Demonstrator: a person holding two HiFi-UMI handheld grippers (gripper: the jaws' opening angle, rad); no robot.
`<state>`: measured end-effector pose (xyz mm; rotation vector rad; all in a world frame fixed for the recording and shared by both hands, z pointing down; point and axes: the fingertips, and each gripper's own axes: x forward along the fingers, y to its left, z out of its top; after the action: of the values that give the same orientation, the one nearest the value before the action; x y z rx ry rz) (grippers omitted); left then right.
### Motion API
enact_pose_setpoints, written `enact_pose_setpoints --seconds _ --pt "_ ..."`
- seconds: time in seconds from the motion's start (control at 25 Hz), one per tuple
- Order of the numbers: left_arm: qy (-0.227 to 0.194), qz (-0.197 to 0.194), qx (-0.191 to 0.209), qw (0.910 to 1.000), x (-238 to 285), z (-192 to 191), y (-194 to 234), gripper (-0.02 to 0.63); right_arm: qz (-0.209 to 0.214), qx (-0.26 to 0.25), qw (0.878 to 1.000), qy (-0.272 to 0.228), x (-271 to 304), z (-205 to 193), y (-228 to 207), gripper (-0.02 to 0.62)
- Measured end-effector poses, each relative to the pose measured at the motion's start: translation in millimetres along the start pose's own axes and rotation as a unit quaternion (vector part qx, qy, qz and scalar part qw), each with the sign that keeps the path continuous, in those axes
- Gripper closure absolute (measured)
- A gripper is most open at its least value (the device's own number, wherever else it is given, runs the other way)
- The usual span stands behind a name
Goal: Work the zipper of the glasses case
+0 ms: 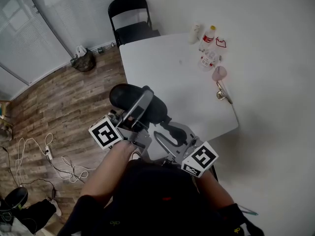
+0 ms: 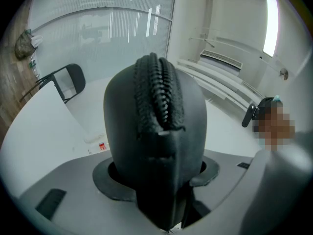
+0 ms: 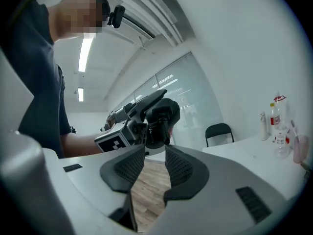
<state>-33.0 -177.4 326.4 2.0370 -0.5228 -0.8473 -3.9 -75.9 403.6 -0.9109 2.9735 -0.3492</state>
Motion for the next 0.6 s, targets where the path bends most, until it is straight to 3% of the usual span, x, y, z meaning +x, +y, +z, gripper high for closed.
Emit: enact_pose_setpoints --seconds 0.2,0.6 --pt "-0.004 0.004 0.016 0.9999 -0.2 3.8 -4.4 0.333 0.018 0.015 0.999 0.024 6.3 -16.8 9.0 0.454" --pt "0.014 0.006 0.022 0.9996 0.7 -0.6 0.3 0.332 -0.010 -0.033 0.999 -0.016 12.7 10.2 6.5 0.493"
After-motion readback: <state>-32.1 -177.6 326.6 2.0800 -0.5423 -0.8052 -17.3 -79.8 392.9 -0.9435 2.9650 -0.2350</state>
